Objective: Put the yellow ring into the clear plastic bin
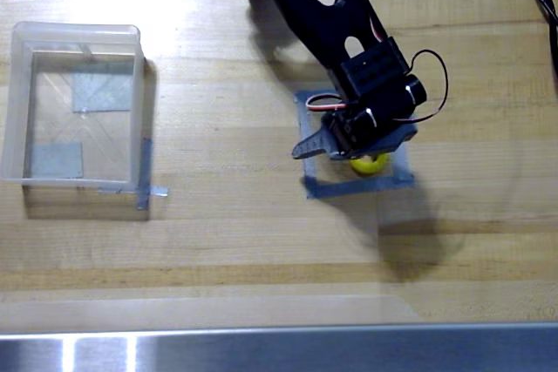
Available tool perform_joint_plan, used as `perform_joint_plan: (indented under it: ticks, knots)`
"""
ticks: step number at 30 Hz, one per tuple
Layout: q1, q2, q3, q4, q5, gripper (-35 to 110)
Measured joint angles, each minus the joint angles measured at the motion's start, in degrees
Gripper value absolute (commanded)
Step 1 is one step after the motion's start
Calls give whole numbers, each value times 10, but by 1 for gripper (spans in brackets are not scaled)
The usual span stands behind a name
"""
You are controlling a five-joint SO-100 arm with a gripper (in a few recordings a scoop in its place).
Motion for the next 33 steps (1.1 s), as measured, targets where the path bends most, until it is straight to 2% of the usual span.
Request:
perform_joint_plan:
  ticks: [16,33]
  knots:
    - [-6,47,134,-106,0,41]
    - [15,71,98,-51,-1,41]
